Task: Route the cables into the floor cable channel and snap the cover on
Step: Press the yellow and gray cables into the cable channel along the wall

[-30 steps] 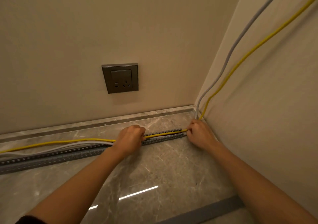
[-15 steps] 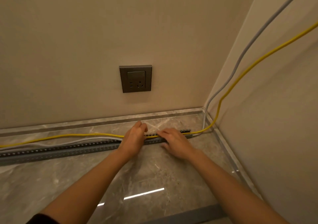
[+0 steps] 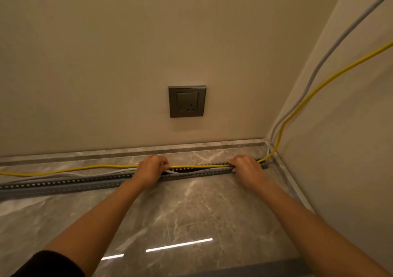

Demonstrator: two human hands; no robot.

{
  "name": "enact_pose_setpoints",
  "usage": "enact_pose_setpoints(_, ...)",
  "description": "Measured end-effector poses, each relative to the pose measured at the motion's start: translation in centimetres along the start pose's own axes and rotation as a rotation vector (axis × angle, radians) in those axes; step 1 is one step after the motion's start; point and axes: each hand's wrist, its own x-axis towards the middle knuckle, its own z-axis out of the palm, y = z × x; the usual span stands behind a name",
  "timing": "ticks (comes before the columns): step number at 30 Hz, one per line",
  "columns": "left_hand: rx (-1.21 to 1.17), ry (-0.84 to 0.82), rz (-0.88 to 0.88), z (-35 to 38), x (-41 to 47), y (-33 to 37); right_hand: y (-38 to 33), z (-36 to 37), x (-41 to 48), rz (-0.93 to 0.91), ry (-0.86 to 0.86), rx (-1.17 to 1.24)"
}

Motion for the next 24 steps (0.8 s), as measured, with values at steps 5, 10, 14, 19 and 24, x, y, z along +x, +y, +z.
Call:
enact_pose_setpoints(5, -0.061, 0.015, 0.074, 0.2, -0.1, 0.1, -1.9, 0.4, 0.0, 0.055, 0.006, 0.032)
enact_pose_setpoints(10, -0.078, 0.036, 0.177, 1.5, -0.3, 0.3, -3.1, 0.2, -0.6, 0.110, -0.021, 0.073)
enact_pose_setpoints(14, -0.101, 0.022, 0.229, 1.8, -0.1, -0.3, -4.1, 0.1, -0.9, 0.093, -0.016, 0.060)
enact_pose_setpoints(19, 0.013, -0.128, 0.265, -0.4, 0.0, -2.1, -5.1, -0.3, -0.9, 0.095, -0.002, 0.047)
enact_pose_setpoints(24, 0.041, -0.191, 0.098, -3.3, 0.0, -5.1, -5.7, -1.0, -0.7, 0.148, -0.014, -0.036)
